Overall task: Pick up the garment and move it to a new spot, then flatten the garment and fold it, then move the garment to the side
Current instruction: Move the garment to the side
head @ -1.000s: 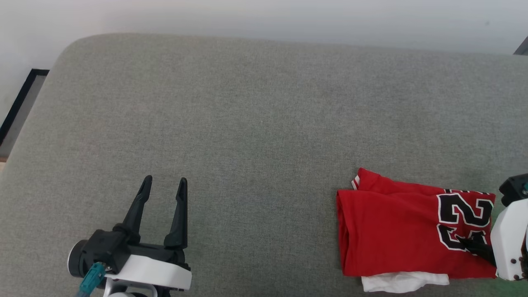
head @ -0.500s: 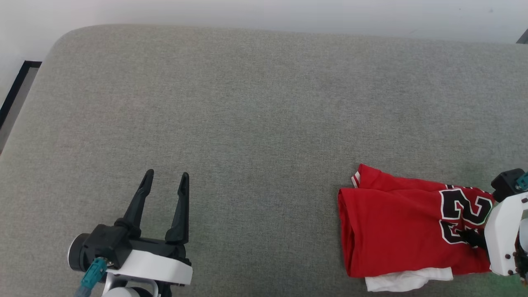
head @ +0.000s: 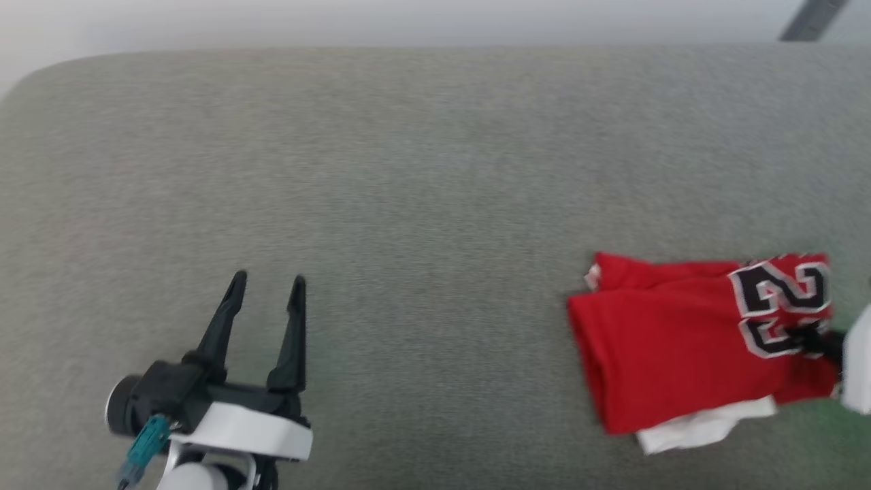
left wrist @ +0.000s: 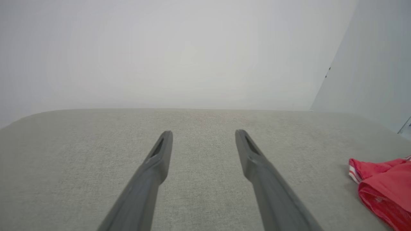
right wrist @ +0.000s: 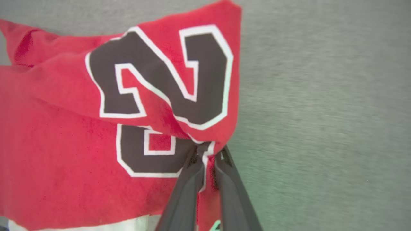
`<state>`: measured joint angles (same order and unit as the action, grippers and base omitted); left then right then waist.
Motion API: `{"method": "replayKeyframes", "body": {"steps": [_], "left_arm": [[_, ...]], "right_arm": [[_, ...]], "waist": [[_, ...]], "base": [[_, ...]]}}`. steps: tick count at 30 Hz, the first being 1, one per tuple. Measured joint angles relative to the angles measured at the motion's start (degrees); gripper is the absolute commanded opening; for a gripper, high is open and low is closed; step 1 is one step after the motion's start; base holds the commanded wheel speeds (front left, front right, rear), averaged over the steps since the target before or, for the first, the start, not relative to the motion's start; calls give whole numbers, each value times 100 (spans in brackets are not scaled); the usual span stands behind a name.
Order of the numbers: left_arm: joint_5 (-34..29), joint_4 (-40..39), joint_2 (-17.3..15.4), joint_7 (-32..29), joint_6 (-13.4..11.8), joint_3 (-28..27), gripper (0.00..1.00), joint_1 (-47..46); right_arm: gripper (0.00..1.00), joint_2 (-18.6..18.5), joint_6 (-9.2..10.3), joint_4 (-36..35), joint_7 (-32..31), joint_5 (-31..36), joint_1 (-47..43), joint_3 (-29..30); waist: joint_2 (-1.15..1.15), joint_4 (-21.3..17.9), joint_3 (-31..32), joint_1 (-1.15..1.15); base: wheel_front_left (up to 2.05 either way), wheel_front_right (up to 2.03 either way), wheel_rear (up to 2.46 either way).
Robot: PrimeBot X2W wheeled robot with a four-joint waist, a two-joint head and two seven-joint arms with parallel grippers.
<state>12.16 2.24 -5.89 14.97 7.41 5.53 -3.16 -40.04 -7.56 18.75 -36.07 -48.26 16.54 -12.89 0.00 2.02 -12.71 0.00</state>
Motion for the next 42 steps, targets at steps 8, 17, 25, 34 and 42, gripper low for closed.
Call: {"method": "replayKeyframes", "body": {"steps": [8,17,25,34,42], "left_arm": [[-9,92,-248,0,0,560,100,-837],[88,113,-563,1,0,1125,100,-2287],[103,221,-687,0,0,1603,100,-3440],[88,268,-768,1,0,1862,100,-4111],[87,245,-851,0,0,1873,100,-4182]], "right_arm": [[0,-346,2,269,530,43,117,736],[0,-569,5,1163,1248,550,835,1295],[0,-609,5,2383,2131,1049,1805,1696],[0,-414,5,3778,2956,1633,2825,1712],[0,-135,5,4769,3499,2141,3431,1593]], "waist": [[0,-600,-280,0],[0,-1116,-940,0],[0,-1293,-1639,0],[0,-1275,-2148,0],[0,-1220,-2232,0]], "base": [[0,0,0],[0,0,0],[0,0,0],[0,0,0],[0,0,0]]}}
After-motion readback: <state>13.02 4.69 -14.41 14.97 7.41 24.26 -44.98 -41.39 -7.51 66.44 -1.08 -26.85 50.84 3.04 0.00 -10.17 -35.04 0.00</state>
